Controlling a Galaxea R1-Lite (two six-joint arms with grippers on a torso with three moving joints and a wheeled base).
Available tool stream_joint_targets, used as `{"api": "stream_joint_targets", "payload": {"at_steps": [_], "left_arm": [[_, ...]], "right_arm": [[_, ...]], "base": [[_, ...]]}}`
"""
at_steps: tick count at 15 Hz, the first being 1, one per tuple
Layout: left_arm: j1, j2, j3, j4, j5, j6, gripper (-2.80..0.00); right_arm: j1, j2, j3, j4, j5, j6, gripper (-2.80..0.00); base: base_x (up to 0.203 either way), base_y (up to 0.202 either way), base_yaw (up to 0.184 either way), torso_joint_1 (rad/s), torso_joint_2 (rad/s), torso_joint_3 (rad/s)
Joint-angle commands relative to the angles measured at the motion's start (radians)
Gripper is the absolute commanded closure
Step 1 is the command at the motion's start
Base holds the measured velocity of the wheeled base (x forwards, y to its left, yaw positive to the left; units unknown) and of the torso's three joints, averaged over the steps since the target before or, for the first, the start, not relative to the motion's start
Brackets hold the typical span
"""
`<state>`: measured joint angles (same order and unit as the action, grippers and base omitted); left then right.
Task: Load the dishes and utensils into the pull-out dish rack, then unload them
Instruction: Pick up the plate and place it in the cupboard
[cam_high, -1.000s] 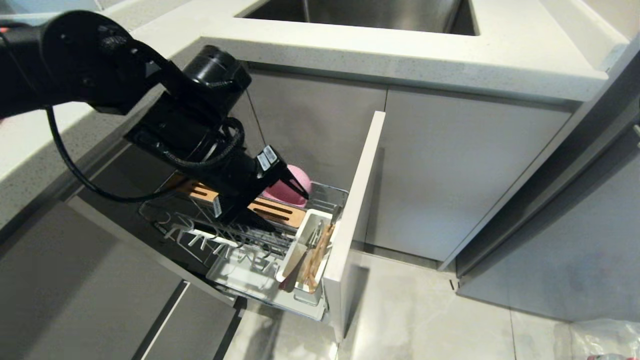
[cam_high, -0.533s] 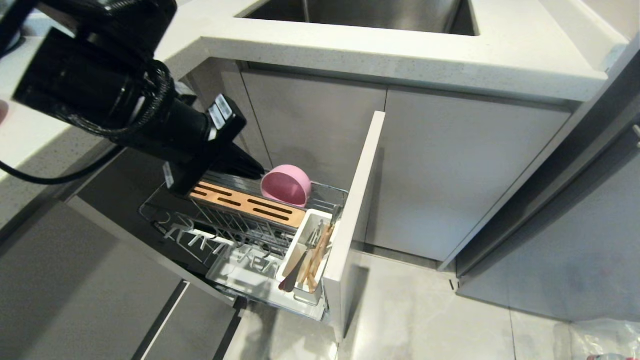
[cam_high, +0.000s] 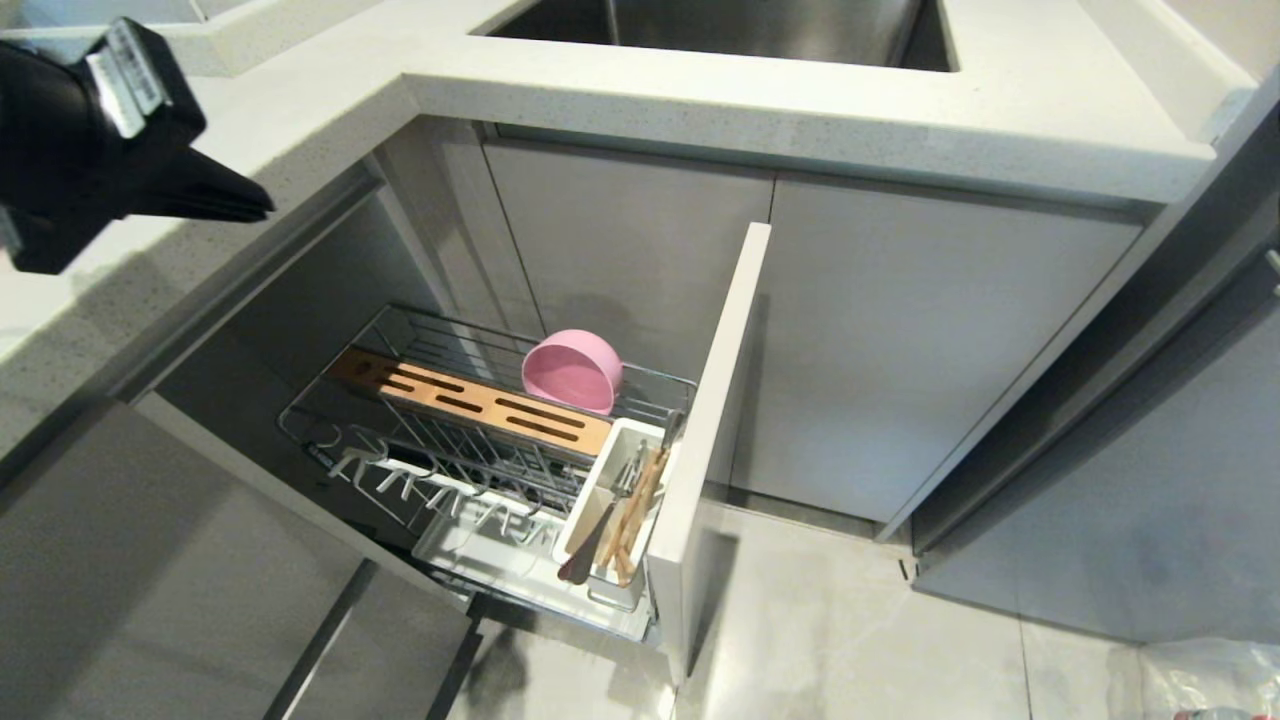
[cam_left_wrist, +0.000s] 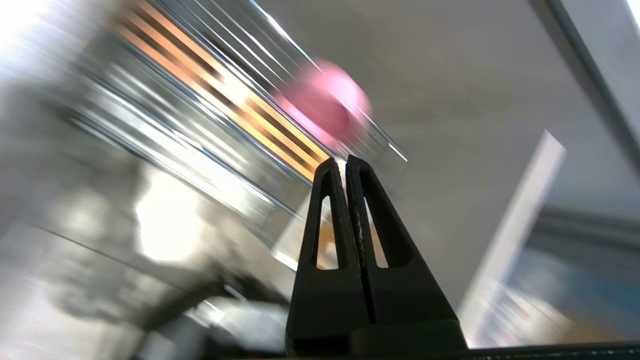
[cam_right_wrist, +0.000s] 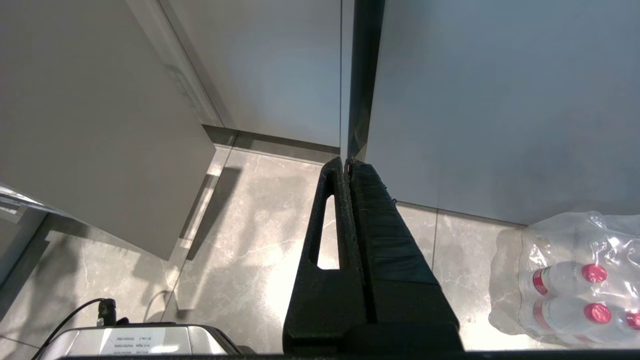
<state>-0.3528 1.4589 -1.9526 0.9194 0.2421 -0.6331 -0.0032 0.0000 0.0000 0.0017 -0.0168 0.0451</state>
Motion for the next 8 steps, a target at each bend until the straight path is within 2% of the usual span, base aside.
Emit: {"api": "stream_joint_targets", "payload": {"at_steps": [1, 4, 6, 8], "left_arm": [[0.074, -0.049, 0.001, 0.003, 0.047, 0.071, 0.00], [0.248, -0.076, 0.003, -0.015, 0.145, 0.203, 0.00], [0.372, -0.083, 0.004, -0.076, 0.162, 0.256, 0.00], [0.485, -0.073, 0.009, -0.163, 0.166, 0.281, 0.00]], "right_arm": [[0.000, 0.000, 0.002, 0.000, 0.000, 0.001, 0.00], [0.000, 0.000, 0.002, 0.000, 0.000, 0.001, 0.00], [0.000, 0.000, 0.002, 0.000, 0.000, 0.001, 0.00], [0.000, 0.000, 0.002, 0.000, 0.000, 0.001, 0.00]], "base": [[0.000, 0.000, 0.000, 0.000, 0.00, 0.000], [0.000, 0.000, 0.000, 0.000, 0.00, 0.000], [0.000, 0.000, 0.000, 0.000, 0.00, 0.000], [0.000, 0.000, 0.000, 0.000, 0.00, 0.000]]}}
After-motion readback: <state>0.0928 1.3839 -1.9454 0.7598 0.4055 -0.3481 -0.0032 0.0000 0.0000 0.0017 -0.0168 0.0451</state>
